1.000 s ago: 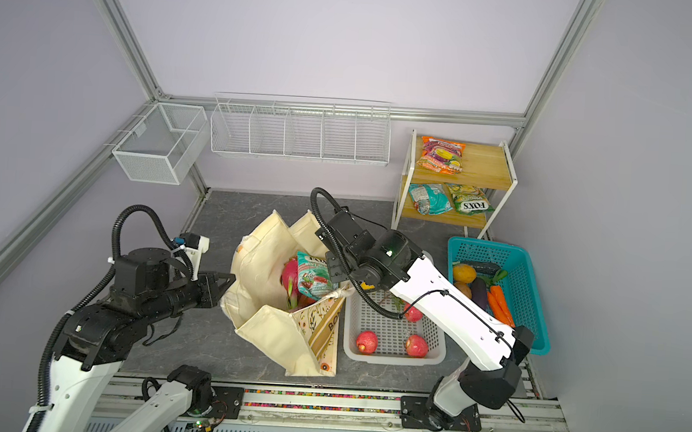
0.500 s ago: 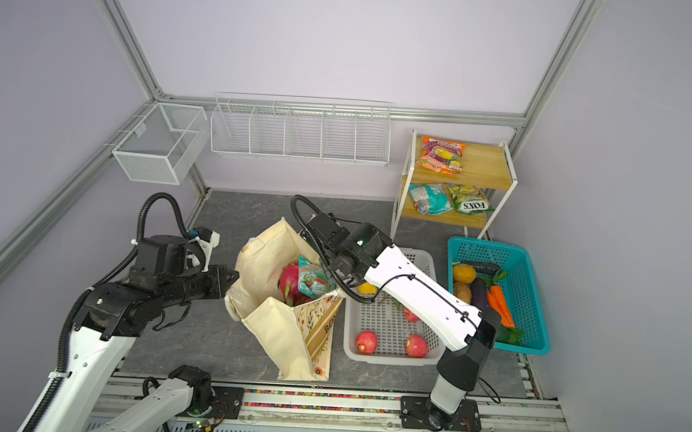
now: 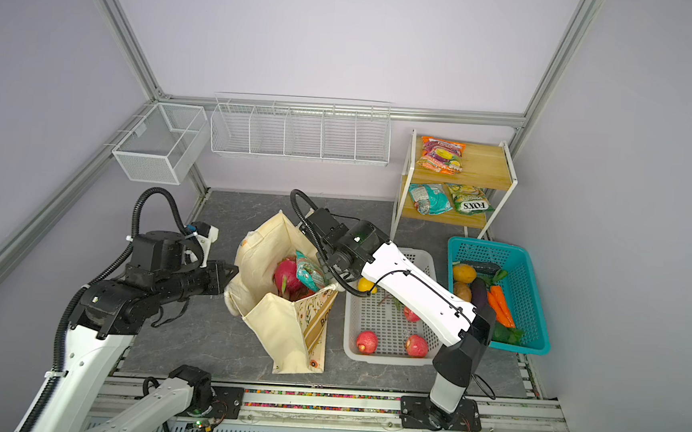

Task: Place the food into the grocery bag and tie it
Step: 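Open the left gripper to release the bag rim while the right gripper holds the handle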

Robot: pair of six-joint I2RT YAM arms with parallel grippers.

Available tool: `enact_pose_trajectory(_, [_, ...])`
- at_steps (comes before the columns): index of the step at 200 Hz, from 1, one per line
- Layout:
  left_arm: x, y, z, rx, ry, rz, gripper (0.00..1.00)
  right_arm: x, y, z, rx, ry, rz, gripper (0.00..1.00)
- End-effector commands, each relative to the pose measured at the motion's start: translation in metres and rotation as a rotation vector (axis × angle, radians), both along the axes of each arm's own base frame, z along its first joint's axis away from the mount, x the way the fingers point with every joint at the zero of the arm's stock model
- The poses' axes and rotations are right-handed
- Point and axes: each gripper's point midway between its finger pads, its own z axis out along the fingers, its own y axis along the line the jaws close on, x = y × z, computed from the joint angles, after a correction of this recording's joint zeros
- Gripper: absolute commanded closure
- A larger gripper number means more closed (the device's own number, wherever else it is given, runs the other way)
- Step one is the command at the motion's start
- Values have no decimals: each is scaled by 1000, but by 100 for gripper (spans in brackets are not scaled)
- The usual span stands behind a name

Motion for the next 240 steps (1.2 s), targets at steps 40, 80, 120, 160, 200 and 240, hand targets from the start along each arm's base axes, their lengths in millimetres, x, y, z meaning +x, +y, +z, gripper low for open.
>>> enact_pose_trajectory(40, [-2, -9, 4, -77, -50, -24, 100, 6, -7, -3, 161, -25, -35, 90])
enact_pose_trajectory(80, [-7, -8, 5, -89, -51, -20, 100, 0, -16, -9, 185, -1, -51, 82])
enact_pose_trajectory(120, [-10, -8, 4, -104, -47, -12, 100, 0, -12, -5, 235, -9, -48, 77])
enact_pose_trajectory(160, [-16, -5, 11, -126, -73, -1, 79, -4, -10, -5, 254, 7, -40, 87])
enact_pose_trajectory(200, [-24, 5, 25, -159, -88, 71, 42, -5, -14, -6, 250, 9, -47, 93])
enact_pose_trajectory(240, [-37, 46, 18, -72, -69, 279, 22, -8, -19, -3, 258, 3, -52, 93])
